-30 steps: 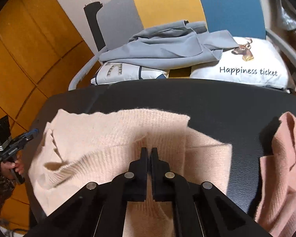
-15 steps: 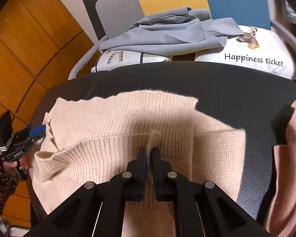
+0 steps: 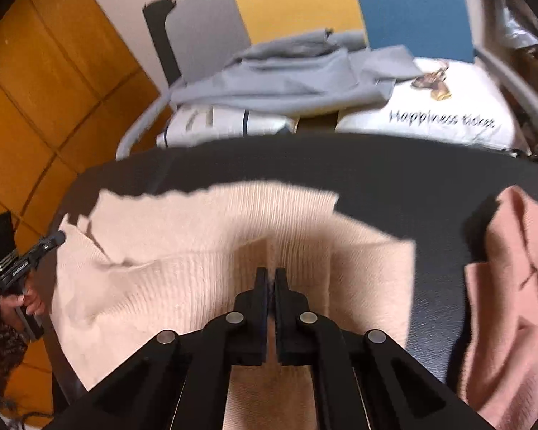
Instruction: Fold clothes
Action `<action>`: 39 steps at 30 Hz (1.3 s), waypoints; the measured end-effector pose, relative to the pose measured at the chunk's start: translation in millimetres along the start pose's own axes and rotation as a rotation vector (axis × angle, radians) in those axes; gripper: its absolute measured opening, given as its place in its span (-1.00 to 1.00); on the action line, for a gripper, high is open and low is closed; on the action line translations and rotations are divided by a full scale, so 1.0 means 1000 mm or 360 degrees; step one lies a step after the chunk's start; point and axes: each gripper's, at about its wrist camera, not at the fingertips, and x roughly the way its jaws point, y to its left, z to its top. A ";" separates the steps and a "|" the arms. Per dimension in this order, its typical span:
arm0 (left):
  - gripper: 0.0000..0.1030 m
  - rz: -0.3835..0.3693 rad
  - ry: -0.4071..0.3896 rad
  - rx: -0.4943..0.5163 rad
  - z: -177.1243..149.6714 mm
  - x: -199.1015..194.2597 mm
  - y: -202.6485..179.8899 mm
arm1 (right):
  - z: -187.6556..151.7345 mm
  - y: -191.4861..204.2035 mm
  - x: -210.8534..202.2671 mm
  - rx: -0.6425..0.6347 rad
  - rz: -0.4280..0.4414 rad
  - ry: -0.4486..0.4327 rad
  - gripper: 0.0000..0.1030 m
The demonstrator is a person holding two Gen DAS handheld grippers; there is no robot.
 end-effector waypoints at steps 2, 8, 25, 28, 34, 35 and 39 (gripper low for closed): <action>-0.93 0.0041 -0.0072 -0.0070 0.007 -0.005 0.011 | 0.003 -0.004 0.001 0.0062 -0.0048 -0.0033 -0.95; -0.92 0.0215 0.0026 -0.0149 -0.010 0.039 0.031 | -0.009 -0.029 0.028 0.0282 -0.0183 0.0000 -0.95; -0.65 0.0332 -0.0097 0.0084 -0.039 -0.001 -0.044 | -0.021 0.092 0.000 -0.0410 -0.0238 -0.0144 -0.77; -0.64 0.0425 0.0057 0.0233 -0.057 0.036 -0.064 | -0.025 0.096 0.028 -0.0446 -0.0240 -0.0028 -0.77; -0.52 0.0414 0.0094 -0.0072 -0.062 0.037 -0.028 | -0.030 0.042 0.042 -0.0115 -0.0205 -0.0056 -0.84; -0.52 0.0392 0.0094 -0.0105 -0.064 0.035 -0.022 | -0.033 0.033 0.042 -0.0036 -0.0160 -0.0092 -0.94; -0.52 0.0394 0.0134 -0.0068 -0.065 0.030 -0.023 | -0.032 0.021 0.033 0.0160 0.0004 -0.0116 -0.83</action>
